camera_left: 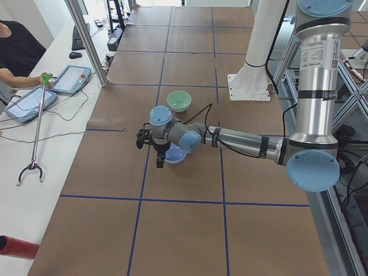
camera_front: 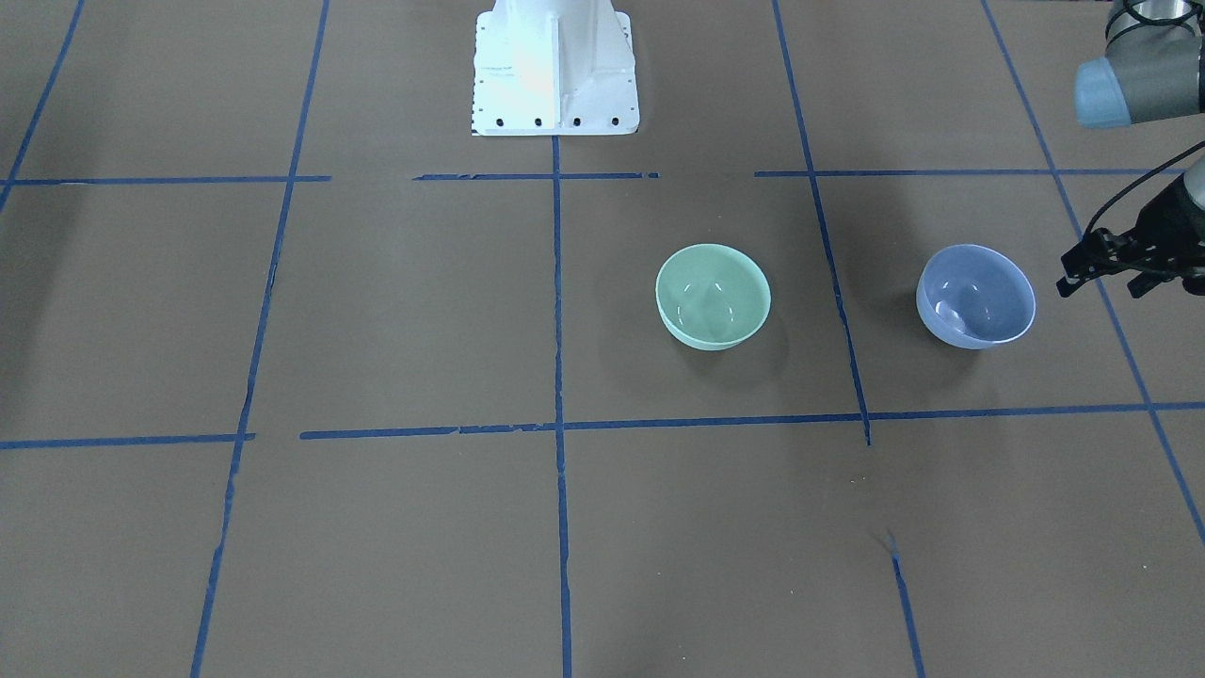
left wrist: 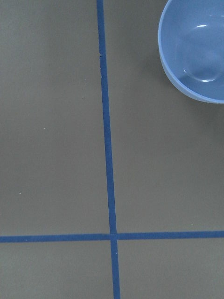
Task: Stack blue bowl on green bowl
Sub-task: 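Lower the left gripper onto the rim of the blue bowl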
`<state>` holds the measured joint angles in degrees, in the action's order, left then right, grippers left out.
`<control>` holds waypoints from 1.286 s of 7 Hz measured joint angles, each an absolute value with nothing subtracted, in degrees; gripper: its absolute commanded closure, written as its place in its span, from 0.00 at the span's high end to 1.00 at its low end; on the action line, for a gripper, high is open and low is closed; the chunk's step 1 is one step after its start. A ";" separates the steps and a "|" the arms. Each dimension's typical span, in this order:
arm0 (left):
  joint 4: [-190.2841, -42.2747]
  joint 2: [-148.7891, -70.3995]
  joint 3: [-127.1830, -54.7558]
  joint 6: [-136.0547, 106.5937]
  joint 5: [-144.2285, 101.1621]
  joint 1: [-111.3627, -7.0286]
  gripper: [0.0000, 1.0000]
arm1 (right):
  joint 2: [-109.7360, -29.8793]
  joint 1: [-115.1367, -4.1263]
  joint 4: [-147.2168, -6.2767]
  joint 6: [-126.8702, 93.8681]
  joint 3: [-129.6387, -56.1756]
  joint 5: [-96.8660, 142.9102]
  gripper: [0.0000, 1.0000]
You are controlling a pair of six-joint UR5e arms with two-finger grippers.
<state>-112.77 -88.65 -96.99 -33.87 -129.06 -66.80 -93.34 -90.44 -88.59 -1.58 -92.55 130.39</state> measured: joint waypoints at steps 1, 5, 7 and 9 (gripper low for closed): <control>-117.50 -88.56 -94.23 -37.31 -128.69 -64.21 1.00 | -93.34 -90.44 -88.60 -1.58 -92.55 130.38 1.00; -127.10 -88.51 -88.15 -42.31 -128.51 -60.18 0.20 | -93.34 -90.44 -88.59 -1.58 -92.55 130.39 1.00; -127.31 -88.51 -88.47 -42.38 -128.82 -60.07 0.00 | -93.34 -90.44 -88.61 -1.58 -92.55 130.35 1.00; -126.73 -87.46 -91.79 -42.25 -129.01 -60.26 0.00 | -93.34 -90.44 -88.62 -1.58 -92.55 130.34 1.00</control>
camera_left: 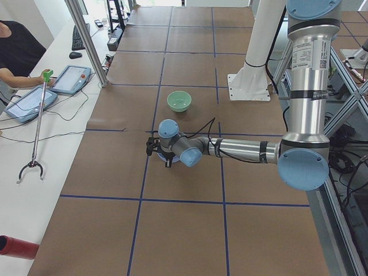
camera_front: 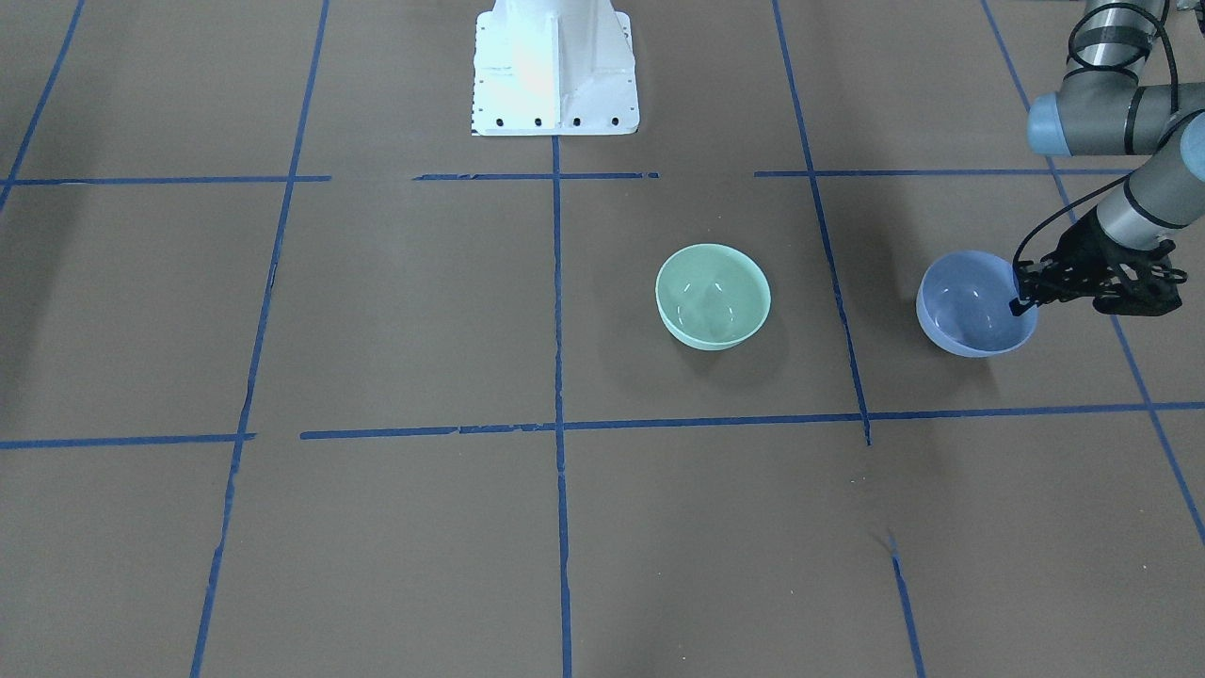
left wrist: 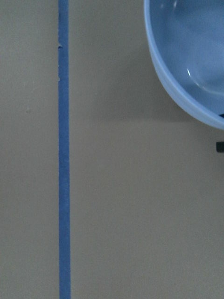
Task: Stack blue bowl on green bowl
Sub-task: 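Close the left gripper on the blue bowl rim and lift it, then carry the blue bowl with the left gripper over the green bowl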
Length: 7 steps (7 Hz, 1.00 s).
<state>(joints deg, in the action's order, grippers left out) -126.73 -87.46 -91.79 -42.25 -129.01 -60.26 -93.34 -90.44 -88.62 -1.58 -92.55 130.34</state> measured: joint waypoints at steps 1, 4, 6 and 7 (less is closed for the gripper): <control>-125.29 -85.62 -95.97 -41.93 -129.14 -60.52 0.00 | -93.34 -90.44 -88.61 -1.58 -92.55 130.34 1.00; -99.98 -85.95 -112.94 -30.39 -129.06 -67.29 0.00 | -93.34 -90.44 -88.60 -1.62 -92.55 130.34 1.00; -82.75 -92.06 -119.69 -24.29 -128.90 -74.01 0.00 | -93.34 -90.44 -88.59 -1.59 -92.55 130.34 1.00; -78.22 -93.41 -122.17 -24.47 -129.52 -75.08 0.00 | -93.34 -90.44 -88.61 -1.59 -92.55 130.34 1.00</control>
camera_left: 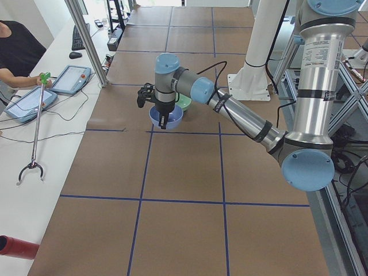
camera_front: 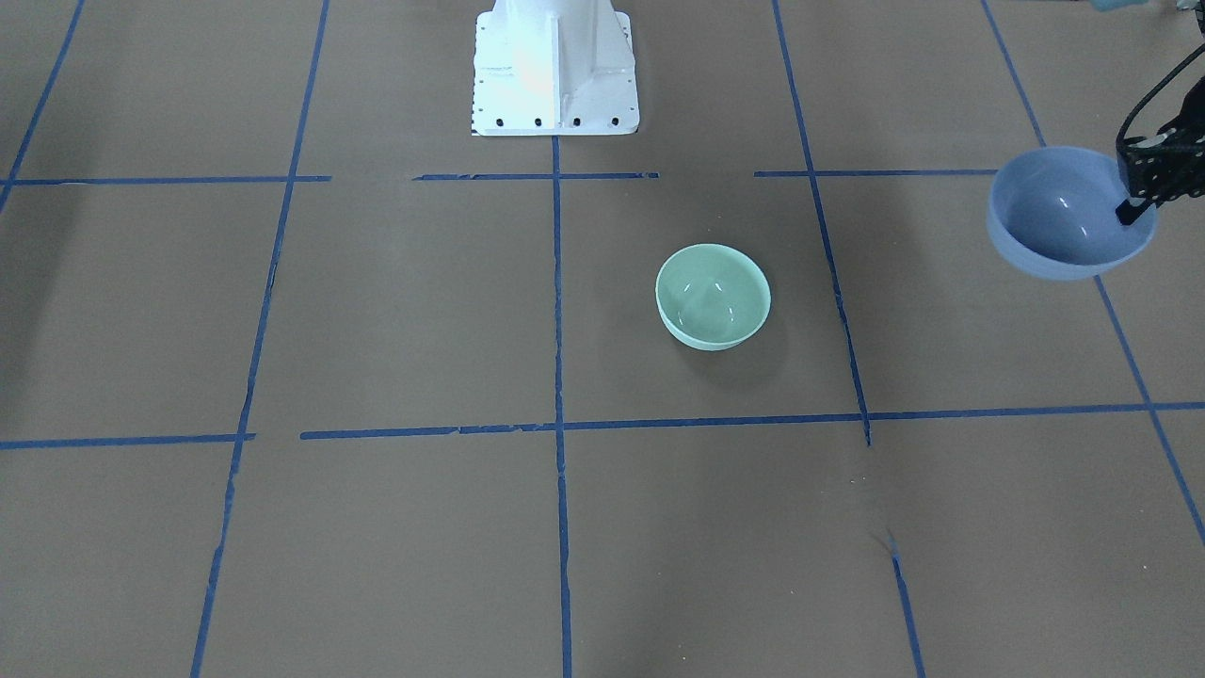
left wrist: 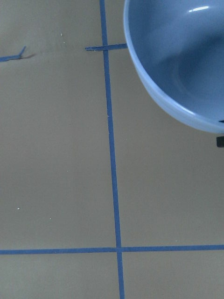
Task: Stack blue bowl on green bowl
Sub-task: 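Carry the blue bowl with the left gripper over the green bowl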
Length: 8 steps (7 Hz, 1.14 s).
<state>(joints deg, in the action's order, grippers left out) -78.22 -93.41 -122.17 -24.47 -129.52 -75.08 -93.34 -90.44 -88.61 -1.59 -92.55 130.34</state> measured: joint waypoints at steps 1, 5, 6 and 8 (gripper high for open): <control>-76.31 -94.43 -123.90 -27.74 -131.37 -74.55 0.00 | -93.34 -90.44 -88.63 -1.58 -92.55 130.34 1.00; -80.27 -103.93 -124.77 -57.25 -133.97 -58.11 0.00 | -93.34 -90.44 -88.62 -1.58 -92.55 130.40 1.00; -85.81 -105.16 -121.70 -62.98 -132.60 -54.07 0.00 | -93.34 -90.44 -88.60 -1.58 -92.55 130.40 1.00; -99.36 -106.24 -113.72 -71.84 -127.73 -48.06 0.00 | -93.34 -90.44 -88.65 -1.58 -92.55 130.39 1.00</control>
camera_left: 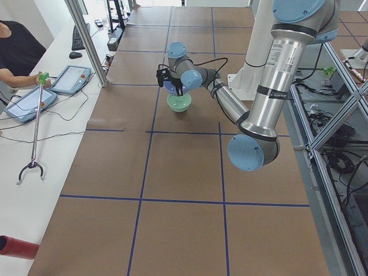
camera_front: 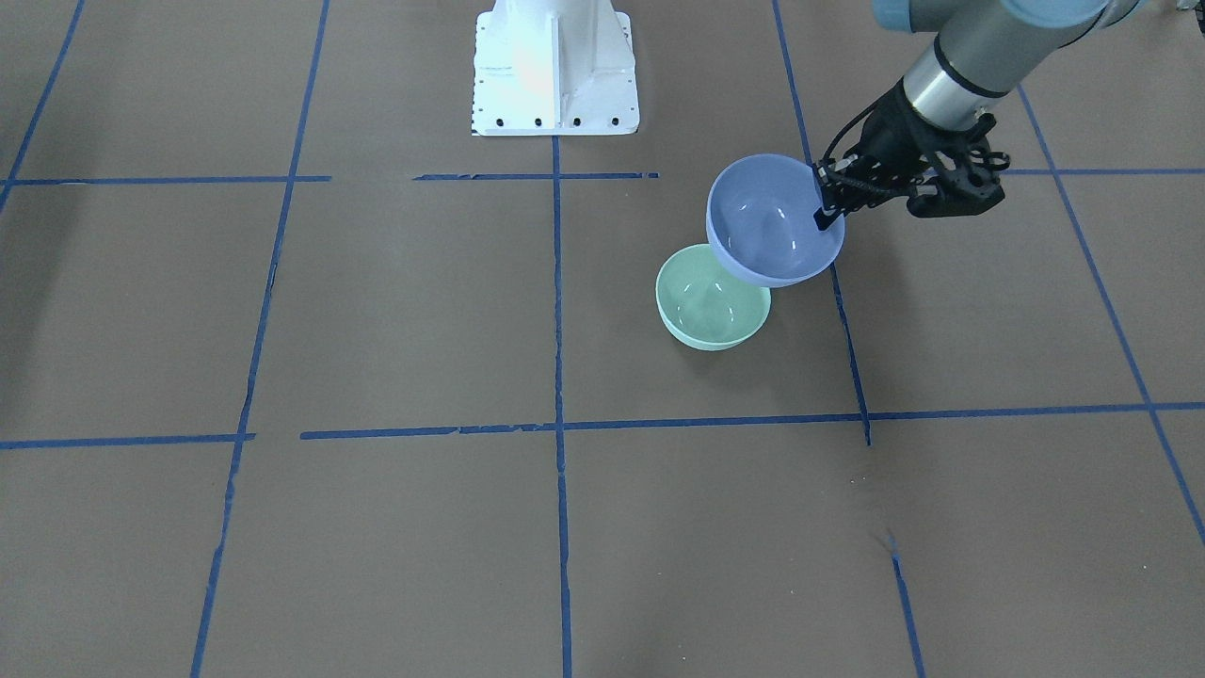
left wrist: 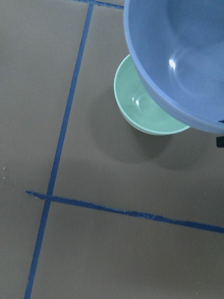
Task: Stack blue bowl on green bowl
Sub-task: 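Carry the blue bowl with the left gripper over the green bowl, then lower the blue bowl into the green bowl and open the left gripper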
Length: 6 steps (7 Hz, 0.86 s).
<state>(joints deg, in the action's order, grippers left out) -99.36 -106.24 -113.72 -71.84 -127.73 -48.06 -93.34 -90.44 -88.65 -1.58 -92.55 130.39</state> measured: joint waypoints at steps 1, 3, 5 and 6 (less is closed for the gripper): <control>-103.25 -107.06 -110.18 -73.41 -126.29 -46.29 0.00 | -93.34 -90.44 -88.65 -1.58 -92.55 130.38 1.00; -105.91 -108.04 -107.02 -74.34 -124.47 -43.82 0.00 | -93.34 -90.44 -88.64 -1.58 -92.55 130.42 1.00; -106.31 -107.99 -106.51 -74.36 -124.17 -43.14 0.17 | -93.34 -90.44 -88.60 -1.58 -92.55 130.39 1.00; -106.41 -107.83 -106.44 -74.22 -124.13 -43.04 0.99 | -93.34 -90.44 -88.60 -1.58 -92.55 130.39 1.00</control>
